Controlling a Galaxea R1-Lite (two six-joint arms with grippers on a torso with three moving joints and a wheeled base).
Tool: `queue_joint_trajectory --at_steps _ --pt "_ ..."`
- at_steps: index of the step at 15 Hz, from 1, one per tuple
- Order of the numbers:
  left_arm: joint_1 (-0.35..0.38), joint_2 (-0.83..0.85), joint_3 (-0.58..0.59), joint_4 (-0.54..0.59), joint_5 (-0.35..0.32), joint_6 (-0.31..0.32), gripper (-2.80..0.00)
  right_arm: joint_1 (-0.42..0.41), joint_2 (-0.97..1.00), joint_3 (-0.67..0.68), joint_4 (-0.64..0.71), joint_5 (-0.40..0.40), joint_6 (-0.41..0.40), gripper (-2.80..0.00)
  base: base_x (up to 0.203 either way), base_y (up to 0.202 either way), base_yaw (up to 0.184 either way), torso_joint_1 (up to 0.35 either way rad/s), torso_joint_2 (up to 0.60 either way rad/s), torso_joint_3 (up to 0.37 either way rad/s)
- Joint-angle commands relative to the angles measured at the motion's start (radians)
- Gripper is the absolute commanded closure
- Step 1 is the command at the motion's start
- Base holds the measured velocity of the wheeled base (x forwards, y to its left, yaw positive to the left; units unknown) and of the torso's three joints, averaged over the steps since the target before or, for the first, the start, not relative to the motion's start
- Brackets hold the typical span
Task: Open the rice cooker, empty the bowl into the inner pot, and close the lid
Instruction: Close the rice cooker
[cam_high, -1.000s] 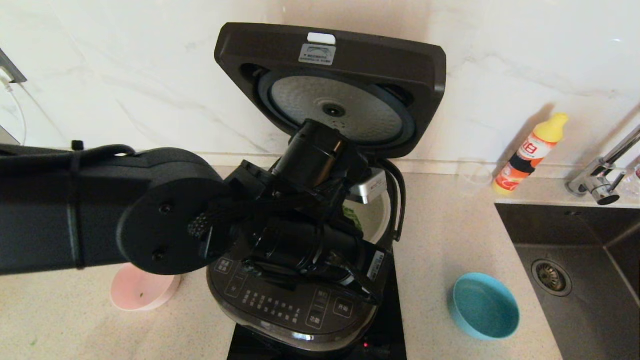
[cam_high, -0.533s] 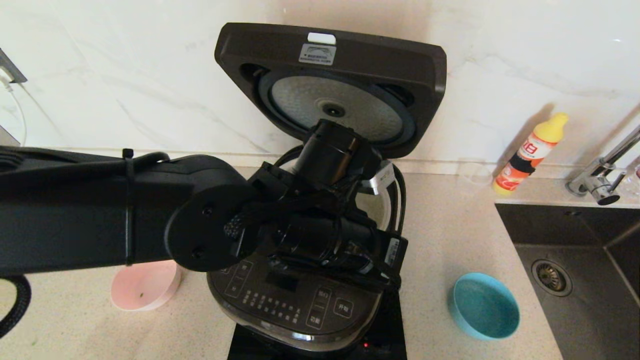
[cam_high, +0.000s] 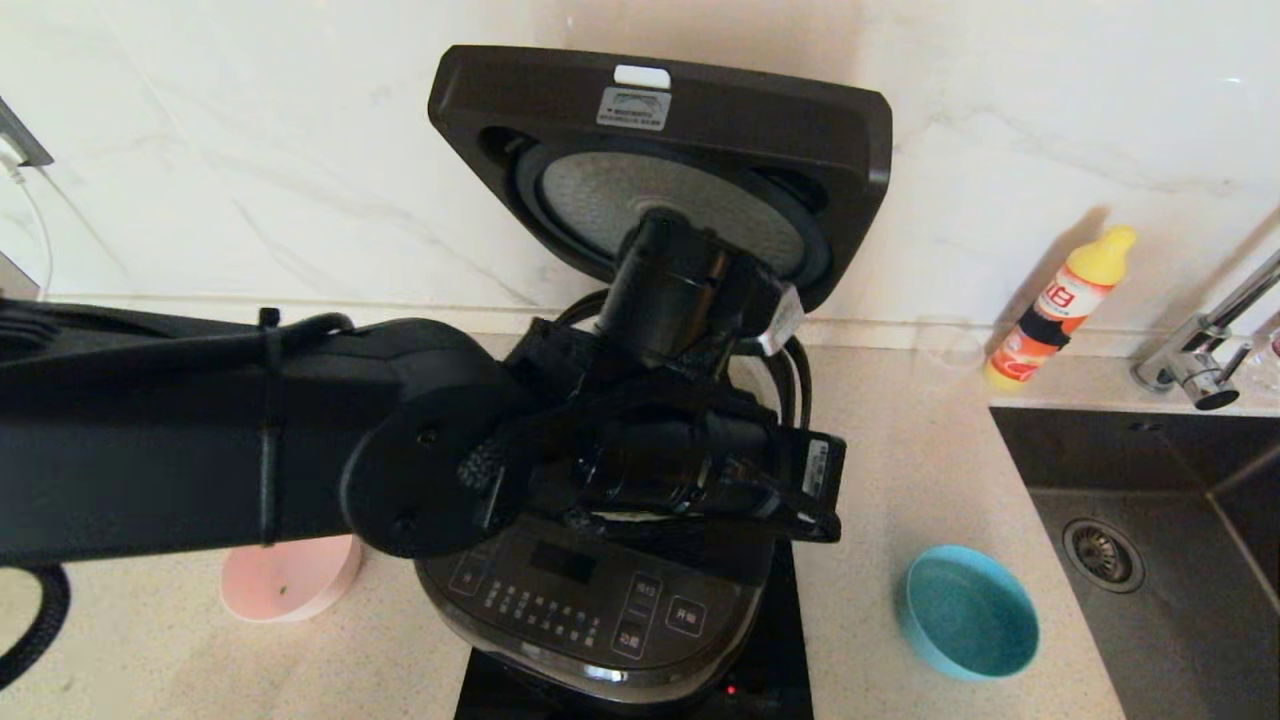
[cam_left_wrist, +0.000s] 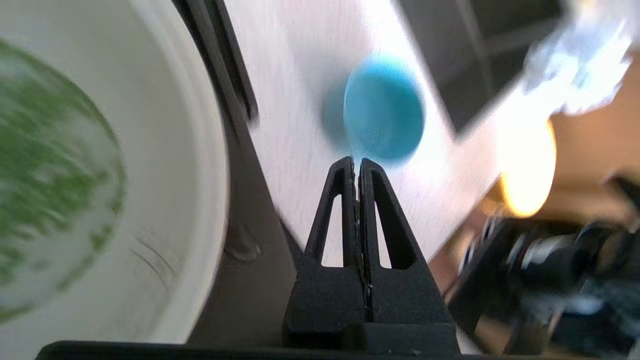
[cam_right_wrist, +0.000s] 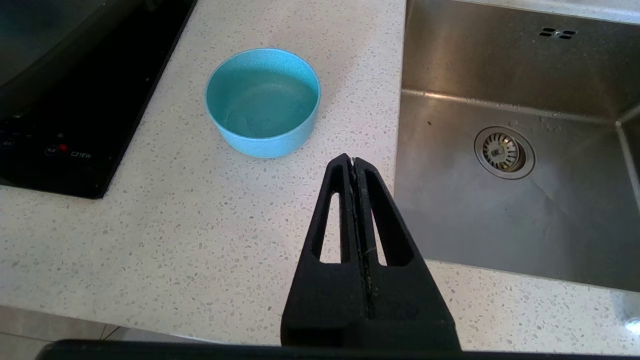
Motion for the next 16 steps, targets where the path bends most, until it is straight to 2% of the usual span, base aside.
queue_joint_trajectory --at_steps 1,4,7,10,13,16 --pt "0.001 -0.119 0.027 -0.010 0.033 -0.004 0.00 0.000 0.001 0.000 0.001 0.000 0.000 0.00 0.000 0.000 0.000 0.000 0.00 0.000" --pt "0.006 -0.338 0.119 -0.005 0.076 0.003 0.00 0.000 0.001 0.000 0.001 0.000 0.000 0.00 0.000 0.000 0.000 0.000 0.00 0.000" --pt "0.028 -0.569 0.263 0.017 0.142 0.026 0.00 0.000 0.001 0.000 0.001 0.000 0.000 0.00 0.000 0.000 0.000 0.000 0.00 0.000" --pt "0.122 -0.739 0.380 0.108 0.171 0.038 0.00 0.000 0.001 0.000 0.001 0.000 0.000 0.00 0.000 0.000 0.000 0.000 0.00 0.000" --pt "0.290 -0.778 0.399 0.194 0.187 0.036 0.00 0.000 0.001 0.000 0.001 0.000 0.000 0.00 0.000 0.000 0.000 0.000 0.00 0.000" --pt "0.522 -0.733 0.416 0.190 0.201 0.023 0.00 0.000 0.001 0.000 0.001 0.000 0.000 0.00 0.000 0.000 0.000 0.000 0.00 0.000"
